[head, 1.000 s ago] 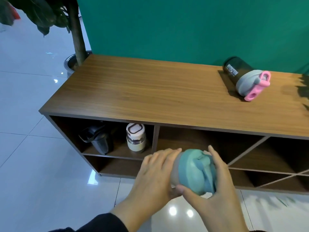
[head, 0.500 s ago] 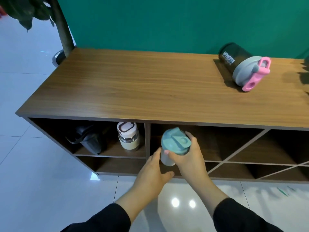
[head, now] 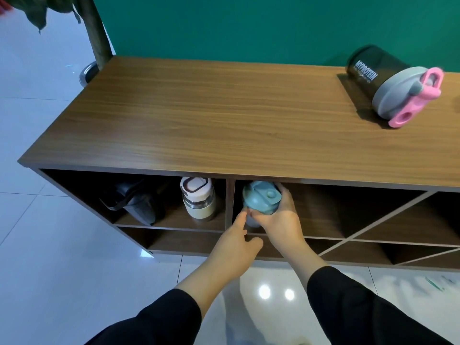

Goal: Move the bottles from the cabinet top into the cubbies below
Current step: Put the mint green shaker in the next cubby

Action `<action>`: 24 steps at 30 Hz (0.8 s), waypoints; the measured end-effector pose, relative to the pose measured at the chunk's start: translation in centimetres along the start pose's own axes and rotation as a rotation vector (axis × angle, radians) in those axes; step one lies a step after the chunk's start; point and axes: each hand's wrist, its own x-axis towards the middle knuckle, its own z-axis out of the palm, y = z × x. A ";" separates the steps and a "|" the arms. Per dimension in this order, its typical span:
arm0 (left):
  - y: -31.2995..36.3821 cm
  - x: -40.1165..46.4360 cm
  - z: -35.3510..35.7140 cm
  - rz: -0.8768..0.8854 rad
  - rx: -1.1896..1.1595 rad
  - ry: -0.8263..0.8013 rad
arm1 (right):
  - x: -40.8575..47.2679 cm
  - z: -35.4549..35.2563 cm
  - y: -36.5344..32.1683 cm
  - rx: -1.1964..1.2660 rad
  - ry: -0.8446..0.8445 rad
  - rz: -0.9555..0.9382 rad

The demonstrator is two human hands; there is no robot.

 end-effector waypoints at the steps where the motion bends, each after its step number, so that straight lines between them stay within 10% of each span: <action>1: 0.1 0.1 0.0 0.000 -0.011 -0.003 | 0.2 0.0 -0.1 -0.005 0.000 -0.001; 24: 2.3 -3.8 -0.2 0.171 -0.007 0.181 | -7.4 -4.2 -4.1 -0.007 0.021 -0.011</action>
